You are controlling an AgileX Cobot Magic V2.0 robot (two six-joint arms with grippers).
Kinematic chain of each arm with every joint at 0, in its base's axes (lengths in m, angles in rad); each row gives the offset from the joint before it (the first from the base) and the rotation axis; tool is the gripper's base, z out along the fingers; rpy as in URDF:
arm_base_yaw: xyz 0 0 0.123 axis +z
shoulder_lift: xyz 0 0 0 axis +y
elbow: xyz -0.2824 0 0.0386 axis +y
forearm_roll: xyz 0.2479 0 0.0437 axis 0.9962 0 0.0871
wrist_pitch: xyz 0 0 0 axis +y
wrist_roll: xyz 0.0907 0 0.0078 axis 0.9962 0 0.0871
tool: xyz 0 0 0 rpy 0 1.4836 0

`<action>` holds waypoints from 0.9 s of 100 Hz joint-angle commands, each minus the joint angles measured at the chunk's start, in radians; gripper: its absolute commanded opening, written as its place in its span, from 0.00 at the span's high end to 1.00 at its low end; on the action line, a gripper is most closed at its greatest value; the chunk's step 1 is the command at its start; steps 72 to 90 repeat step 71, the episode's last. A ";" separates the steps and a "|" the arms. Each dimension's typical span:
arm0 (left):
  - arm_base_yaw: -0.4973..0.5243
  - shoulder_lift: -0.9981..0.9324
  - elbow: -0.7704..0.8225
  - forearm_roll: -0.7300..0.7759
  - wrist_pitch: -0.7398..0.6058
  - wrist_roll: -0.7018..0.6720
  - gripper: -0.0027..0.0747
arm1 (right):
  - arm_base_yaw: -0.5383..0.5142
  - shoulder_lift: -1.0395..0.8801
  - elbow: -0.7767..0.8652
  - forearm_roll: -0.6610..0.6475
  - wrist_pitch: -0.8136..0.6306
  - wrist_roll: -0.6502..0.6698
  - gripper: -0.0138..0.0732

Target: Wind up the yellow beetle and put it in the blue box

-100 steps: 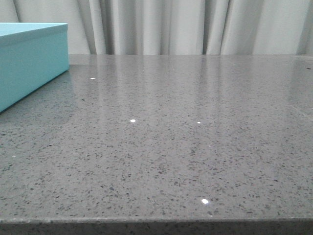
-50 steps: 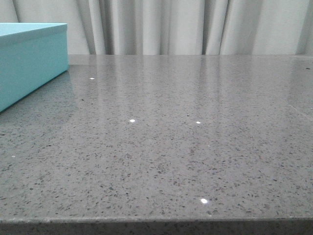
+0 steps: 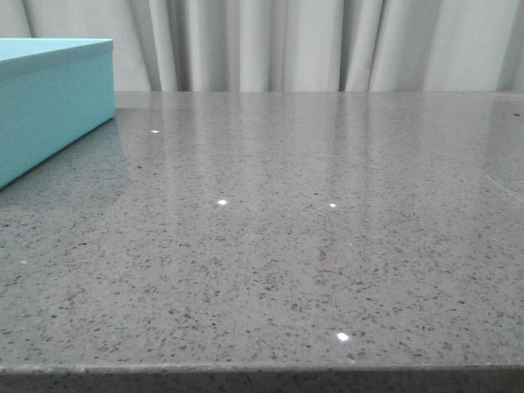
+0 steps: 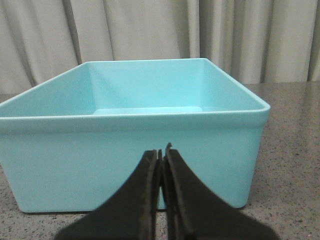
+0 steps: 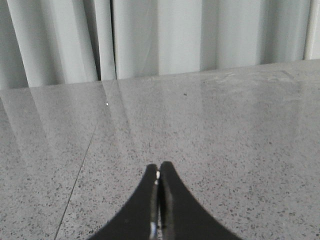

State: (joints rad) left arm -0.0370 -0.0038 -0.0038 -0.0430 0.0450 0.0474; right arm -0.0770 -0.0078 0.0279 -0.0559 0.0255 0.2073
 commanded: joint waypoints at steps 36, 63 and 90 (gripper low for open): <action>-0.008 -0.031 0.044 0.001 -0.075 -0.008 0.99 | -0.003 -0.024 -0.018 -0.009 0.002 -0.014 0.92; -0.008 -0.031 0.044 0.001 -0.075 -0.008 0.99 | -0.003 -0.024 -0.018 -0.009 0.002 -0.014 0.92; -0.008 -0.031 0.044 0.001 -0.075 -0.008 0.99 | -0.003 -0.024 -0.018 -0.009 0.002 -0.014 0.92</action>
